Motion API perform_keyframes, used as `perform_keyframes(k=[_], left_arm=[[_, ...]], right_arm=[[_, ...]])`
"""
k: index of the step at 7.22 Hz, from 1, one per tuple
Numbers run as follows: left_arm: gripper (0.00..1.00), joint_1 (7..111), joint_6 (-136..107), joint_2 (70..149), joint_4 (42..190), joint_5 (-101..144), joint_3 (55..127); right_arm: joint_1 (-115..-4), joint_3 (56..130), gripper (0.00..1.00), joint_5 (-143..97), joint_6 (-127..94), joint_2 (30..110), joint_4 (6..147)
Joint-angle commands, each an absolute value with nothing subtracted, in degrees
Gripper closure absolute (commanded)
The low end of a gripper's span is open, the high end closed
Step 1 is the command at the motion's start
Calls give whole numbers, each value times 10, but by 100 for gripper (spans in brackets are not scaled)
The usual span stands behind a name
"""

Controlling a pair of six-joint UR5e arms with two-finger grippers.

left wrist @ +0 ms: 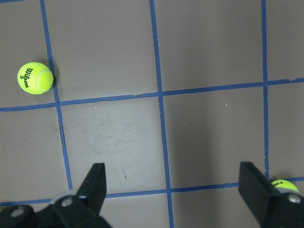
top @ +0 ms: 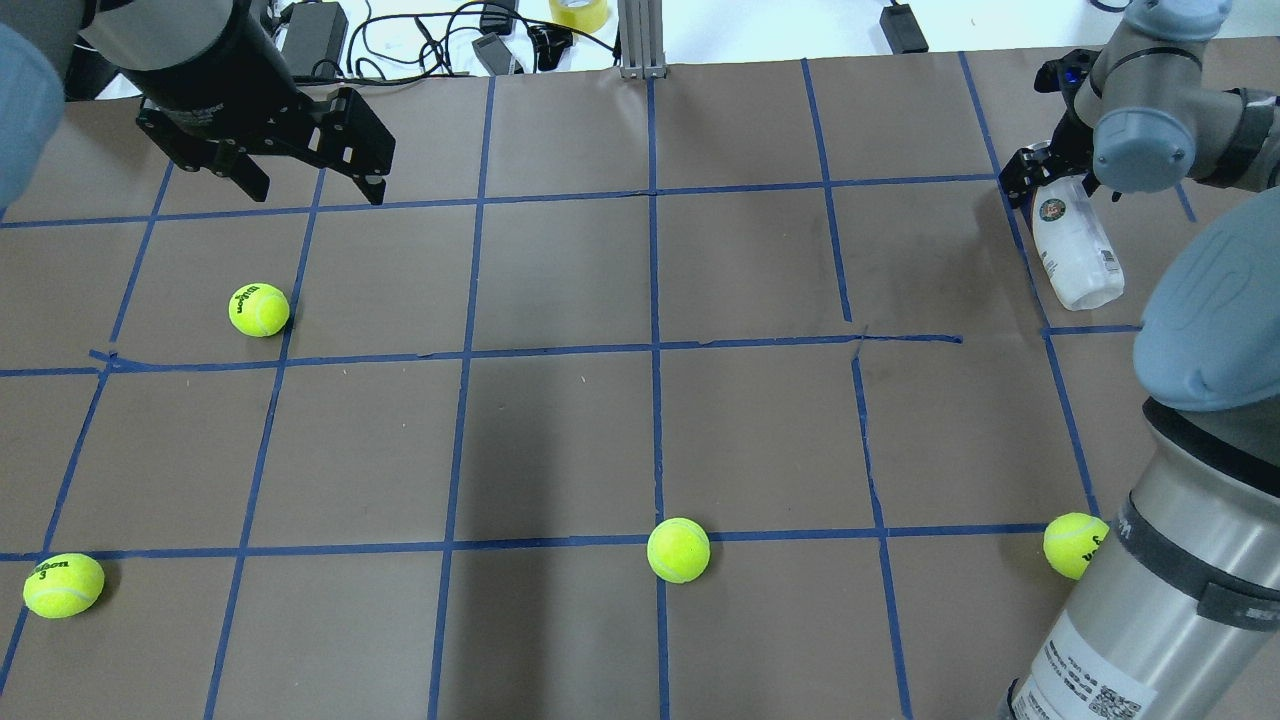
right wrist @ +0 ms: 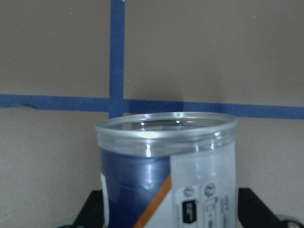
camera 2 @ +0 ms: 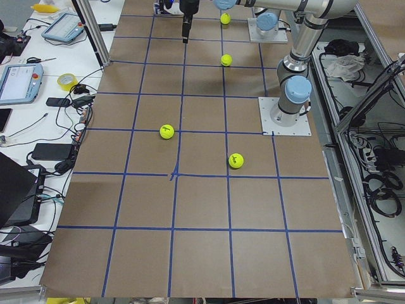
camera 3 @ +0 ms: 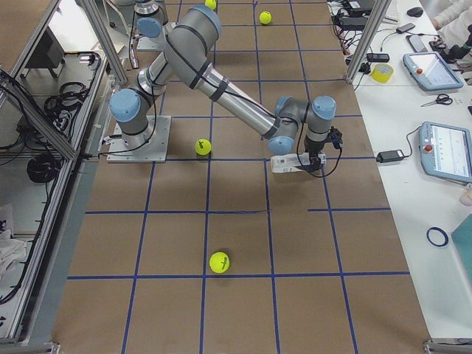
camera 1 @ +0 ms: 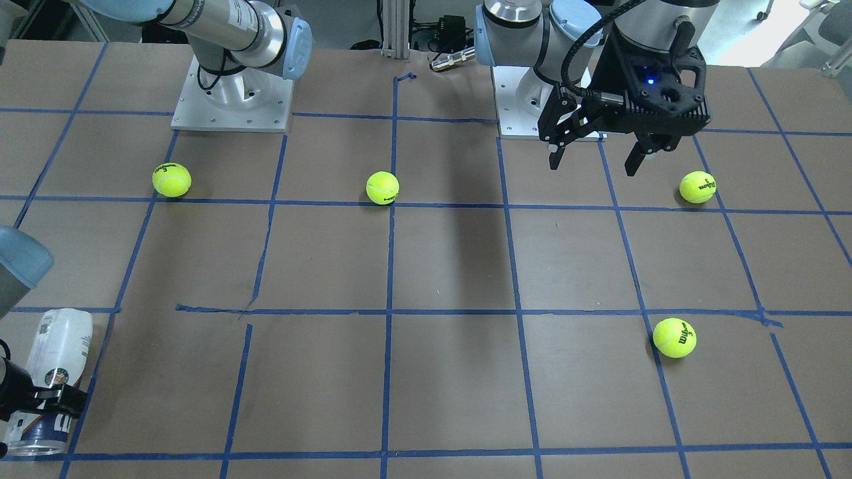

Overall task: Lift up tennis ball bucket
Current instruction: 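Close the right gripper on the can's base and lift it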

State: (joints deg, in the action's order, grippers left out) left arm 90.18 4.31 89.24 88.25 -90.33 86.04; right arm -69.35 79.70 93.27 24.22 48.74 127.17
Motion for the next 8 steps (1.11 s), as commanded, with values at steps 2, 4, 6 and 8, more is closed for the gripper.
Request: perform_keyframes(k=[2,4,6,8], left_arm=[[0,902,42,892,883,-901,860],[0,902,41,892,884,-902,860],[0,902,42,892,883,-906,860],[0,902,42,891,883,-903,860]], right_arm=[[-693,797,38,927,266,484,1275],[-692,795,49,918,277,493,1275],[-695,802,49,914,280,525,1267],[-721,816,46,836,294,572,1253]])
